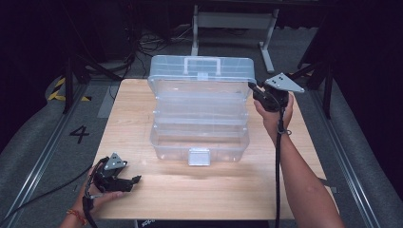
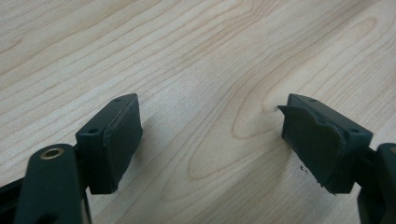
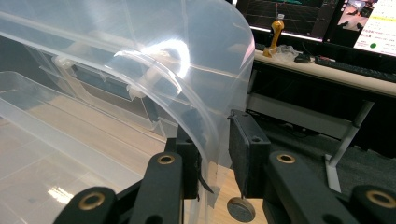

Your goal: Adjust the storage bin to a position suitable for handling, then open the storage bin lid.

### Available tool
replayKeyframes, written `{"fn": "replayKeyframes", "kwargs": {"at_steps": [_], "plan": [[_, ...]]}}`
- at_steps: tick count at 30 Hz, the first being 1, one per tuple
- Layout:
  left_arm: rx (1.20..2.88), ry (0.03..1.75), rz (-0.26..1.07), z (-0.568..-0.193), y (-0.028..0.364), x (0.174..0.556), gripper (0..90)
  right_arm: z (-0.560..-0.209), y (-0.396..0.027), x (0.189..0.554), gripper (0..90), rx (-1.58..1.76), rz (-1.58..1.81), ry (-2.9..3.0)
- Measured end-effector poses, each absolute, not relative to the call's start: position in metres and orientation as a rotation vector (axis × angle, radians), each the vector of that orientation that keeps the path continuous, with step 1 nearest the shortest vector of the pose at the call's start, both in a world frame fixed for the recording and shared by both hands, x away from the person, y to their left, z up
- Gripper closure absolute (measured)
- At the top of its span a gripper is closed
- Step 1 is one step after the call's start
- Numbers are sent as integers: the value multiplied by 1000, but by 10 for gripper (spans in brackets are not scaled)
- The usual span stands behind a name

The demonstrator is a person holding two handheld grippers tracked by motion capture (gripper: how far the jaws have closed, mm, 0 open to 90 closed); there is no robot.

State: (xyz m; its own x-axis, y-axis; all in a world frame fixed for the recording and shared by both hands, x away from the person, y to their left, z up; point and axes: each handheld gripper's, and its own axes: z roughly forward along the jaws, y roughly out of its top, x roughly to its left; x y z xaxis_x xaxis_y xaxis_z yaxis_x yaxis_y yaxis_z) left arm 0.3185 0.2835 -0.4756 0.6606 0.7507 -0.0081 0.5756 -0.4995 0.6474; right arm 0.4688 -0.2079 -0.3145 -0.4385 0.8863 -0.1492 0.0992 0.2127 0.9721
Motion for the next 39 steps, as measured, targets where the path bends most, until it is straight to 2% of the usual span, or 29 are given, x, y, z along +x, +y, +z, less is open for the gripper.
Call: {"fn": "replayKeyframes", "kwargs": {"at_steps": [5,39], "plan": [[2214,1000,377,-481,284,316,149,-313,-209,470,744,918,1293,1740],[2220,993,385,-481,284,317,148,-309,-212,482,752,941,1339,1745]]}}
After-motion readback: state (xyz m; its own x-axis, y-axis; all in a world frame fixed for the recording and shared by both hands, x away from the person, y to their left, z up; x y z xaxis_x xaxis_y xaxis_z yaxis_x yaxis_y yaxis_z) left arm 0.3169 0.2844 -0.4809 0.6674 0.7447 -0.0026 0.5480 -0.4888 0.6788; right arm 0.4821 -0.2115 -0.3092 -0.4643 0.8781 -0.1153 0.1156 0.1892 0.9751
